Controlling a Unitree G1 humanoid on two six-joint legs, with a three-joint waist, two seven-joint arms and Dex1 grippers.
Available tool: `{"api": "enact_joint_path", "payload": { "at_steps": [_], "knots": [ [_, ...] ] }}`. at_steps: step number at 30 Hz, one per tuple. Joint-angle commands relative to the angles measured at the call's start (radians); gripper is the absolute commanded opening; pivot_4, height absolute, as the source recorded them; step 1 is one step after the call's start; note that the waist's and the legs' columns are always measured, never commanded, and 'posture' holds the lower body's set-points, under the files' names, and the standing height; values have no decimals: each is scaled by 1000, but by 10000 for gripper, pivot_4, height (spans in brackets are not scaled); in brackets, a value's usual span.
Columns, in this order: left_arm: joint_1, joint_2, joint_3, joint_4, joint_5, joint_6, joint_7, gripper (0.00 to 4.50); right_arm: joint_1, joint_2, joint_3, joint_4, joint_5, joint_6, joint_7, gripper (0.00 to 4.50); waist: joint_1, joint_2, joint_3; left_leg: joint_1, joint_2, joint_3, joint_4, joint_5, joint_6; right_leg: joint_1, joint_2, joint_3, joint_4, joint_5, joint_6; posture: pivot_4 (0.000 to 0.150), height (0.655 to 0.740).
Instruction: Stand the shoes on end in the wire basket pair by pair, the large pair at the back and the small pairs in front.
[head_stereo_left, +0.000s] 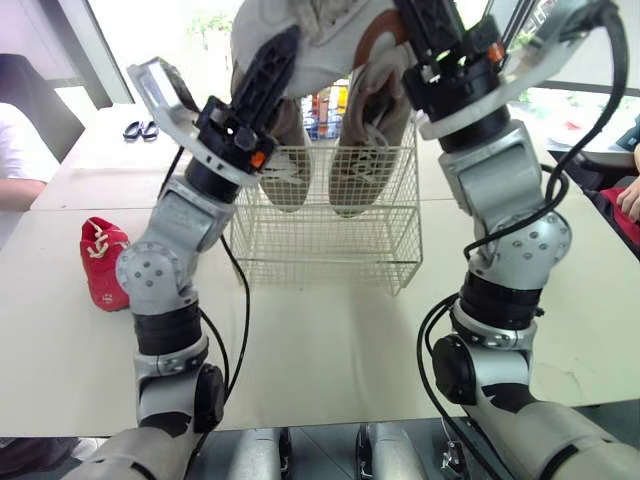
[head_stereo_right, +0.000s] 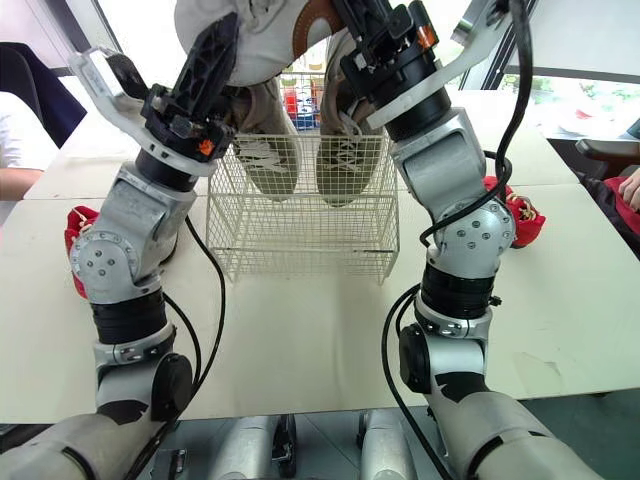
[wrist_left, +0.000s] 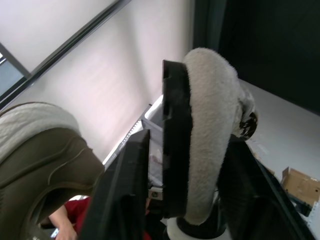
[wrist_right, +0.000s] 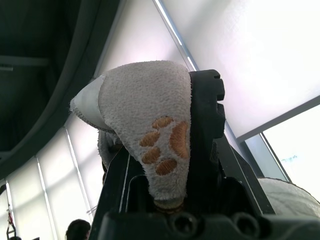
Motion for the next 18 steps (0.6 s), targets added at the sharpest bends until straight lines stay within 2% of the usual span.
{"api": "enact_joint_path", "payload": {
  "at_steps": [1, 4, 6, 9, 13, 18],
  "knots": [
    [33, 86, -28, -90, 54, 48, 23, 35464, -61, -96, -31, -20, 14, 13, 78, 9507, 1, 0, 0, 0, 0, 0, 0, 0, 0, 0, 0, 0, 0, 0, 0, 1500, 6675],
    [72, 170, -34, -143, 62, 87, 31, 35464, -83, -226, -58, 25, 9, 46, 181, 9507, 2, 0, 0, 0, 0, 0, 0, 0, 0, 0, 0, 0, -1, 0, 0, 1500, 6675],
    [110, 249, -26, -190, 29, 134, 38, 35464, -97, -364, -69, 91, -26, 73, 327, 9507, 2, 0, 0, 0, 0, 0, 0, 0, 0, 0, 0, 0, -1, 0, 0, 1500, 6675],
    [151, 329, -29, -242, 26, 171, 56, 35464, -102, -499, -47, 166, -100, 82, 499, 9507, 1, 0, 0, 0, 0, -1, -1, 0, 1, 0, 0, 0, -2, 0, 0, 1500, 6675],
    [225, 391, -23, -355, 53, 168, 182, 35464, -82, -667, 91, 292, -329, 11, 800, 9507, 0, 0, 0, 1, 0, -1, -2, -1, 1, 0, 0, 1, -2, 0, 0, 1500, 6675],
    [298, 450, -26, -402, 135, 157, 206, 35464, -109, -670, 169, 446, -488, -95, 975, 9507, 0, 0, 0, 2, 0, -1, -5, 0, 0, 0, 0, 1, -3, 0, -1, 1500, 6675]
  ]
}}
